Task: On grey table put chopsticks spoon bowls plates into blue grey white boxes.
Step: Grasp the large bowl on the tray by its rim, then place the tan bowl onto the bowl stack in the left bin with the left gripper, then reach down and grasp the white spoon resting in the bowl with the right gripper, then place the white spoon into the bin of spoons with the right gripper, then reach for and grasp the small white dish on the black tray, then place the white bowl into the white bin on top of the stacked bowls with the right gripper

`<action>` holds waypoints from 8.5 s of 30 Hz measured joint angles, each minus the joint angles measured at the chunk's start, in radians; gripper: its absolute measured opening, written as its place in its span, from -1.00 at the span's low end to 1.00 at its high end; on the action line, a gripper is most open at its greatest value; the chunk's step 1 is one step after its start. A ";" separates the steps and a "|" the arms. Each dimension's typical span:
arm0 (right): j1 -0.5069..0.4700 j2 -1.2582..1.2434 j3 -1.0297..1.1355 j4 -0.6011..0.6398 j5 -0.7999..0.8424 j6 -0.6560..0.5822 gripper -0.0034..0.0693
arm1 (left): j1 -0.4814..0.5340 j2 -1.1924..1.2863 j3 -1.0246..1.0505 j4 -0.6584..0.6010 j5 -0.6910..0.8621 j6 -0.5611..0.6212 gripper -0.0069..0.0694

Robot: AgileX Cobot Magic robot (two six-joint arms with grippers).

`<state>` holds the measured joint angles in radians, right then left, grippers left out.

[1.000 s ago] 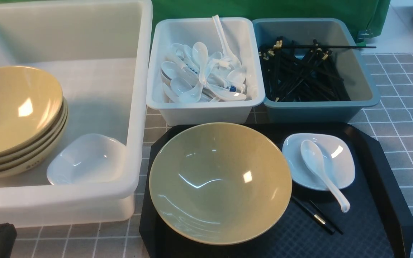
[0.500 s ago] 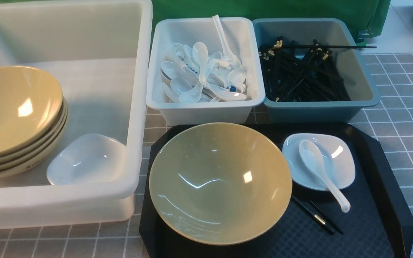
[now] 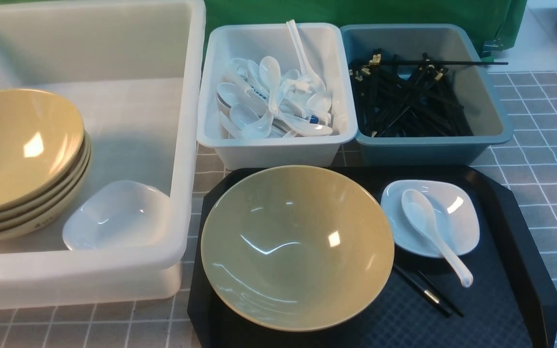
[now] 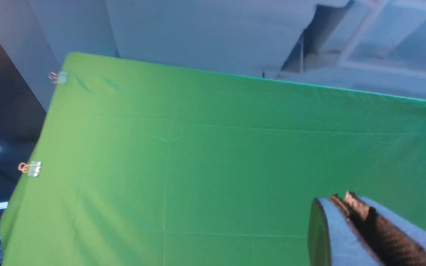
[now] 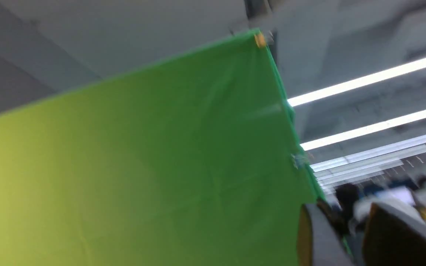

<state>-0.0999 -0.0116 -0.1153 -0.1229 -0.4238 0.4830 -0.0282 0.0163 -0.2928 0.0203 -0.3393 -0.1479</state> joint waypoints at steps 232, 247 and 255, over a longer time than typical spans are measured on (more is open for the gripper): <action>0.194 1.818 -0.924 0.597 0.993 -0.777 -0.12 | 0.087 0.308 -0.071 -0.636 0.895 0.809 -0.85; 0.380 1.536 -1.136 0.748 1.091 -1.021 -0.72 | 0.087 0.055 -0.181 -0.659 0.746 0.835 -0.85; 0.763 1.754 -1.550 0.774 1.091 -1.077 -0.72 | 0.087 0.020 -0.151 -0.603 0.795 0.712 -0.85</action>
<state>0.6631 1.7426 -1.6657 0.6507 0.6672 -0.5939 0.0588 0.0364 -0.4441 -0.5831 0.4553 0.5646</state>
